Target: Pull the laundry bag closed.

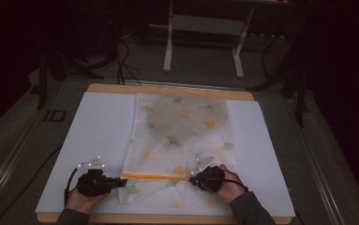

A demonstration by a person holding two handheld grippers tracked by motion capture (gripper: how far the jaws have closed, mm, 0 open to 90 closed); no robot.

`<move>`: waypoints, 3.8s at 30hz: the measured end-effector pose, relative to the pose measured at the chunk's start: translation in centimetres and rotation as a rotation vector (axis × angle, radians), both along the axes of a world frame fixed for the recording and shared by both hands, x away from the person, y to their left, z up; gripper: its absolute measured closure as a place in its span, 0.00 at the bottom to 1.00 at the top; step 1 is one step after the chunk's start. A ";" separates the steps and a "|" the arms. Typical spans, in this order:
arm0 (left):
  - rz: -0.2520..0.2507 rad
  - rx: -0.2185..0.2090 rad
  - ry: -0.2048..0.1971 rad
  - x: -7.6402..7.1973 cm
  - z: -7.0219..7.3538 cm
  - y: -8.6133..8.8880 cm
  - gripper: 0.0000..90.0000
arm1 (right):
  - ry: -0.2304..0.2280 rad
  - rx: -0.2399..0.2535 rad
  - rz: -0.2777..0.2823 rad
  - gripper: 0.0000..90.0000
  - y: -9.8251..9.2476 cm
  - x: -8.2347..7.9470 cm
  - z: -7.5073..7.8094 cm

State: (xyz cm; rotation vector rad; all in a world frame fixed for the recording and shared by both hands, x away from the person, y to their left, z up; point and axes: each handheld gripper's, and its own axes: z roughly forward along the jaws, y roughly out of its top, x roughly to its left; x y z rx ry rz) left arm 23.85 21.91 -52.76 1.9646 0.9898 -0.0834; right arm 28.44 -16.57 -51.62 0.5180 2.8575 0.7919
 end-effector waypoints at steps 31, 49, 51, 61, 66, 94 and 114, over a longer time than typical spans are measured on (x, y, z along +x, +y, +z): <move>0.003 -0.001 0.006 -0.1 -0.2 0.0 0.98 | 0.010 -0.019 -0.045 1.00 -2.8 0.0 0.2; 0.003 0.000 0.006 -0.1 -0.2 0.0 0.98 | 0.018 -0.040 -0.081 1.00 -4.8 -0.1 0.4; 0.003 0.000 0.006 -0.1 -0.2 0.0 0.98 | 0.017 -0.046 -0.083 1.00 -5.0 -0.2 0.4; 0.003 -0.002 0.006 -0.1 -0.2 0.1 0.98 | 0.018 -0.067 -0.100 1.00 -5.9 -0.3 0.5; 0.003 0.000 0.006 -0.1 -0.2 0.1 0.98 | 0.018 -0.076 -0.099 1.00 -6.1 -0.4 0.6; -0.006 0.001 0.019 -0.1 -0.4 0.0 0.98 | 0.035 -0.114 -0.181 1.00 -10.3 -0.9 1.0; -0.033 0.013 0.043 -0.3 -0.9 -0.5 0.98 | 0.038 -0.126 -0.237 1.00 -13.2 -1.2 1.3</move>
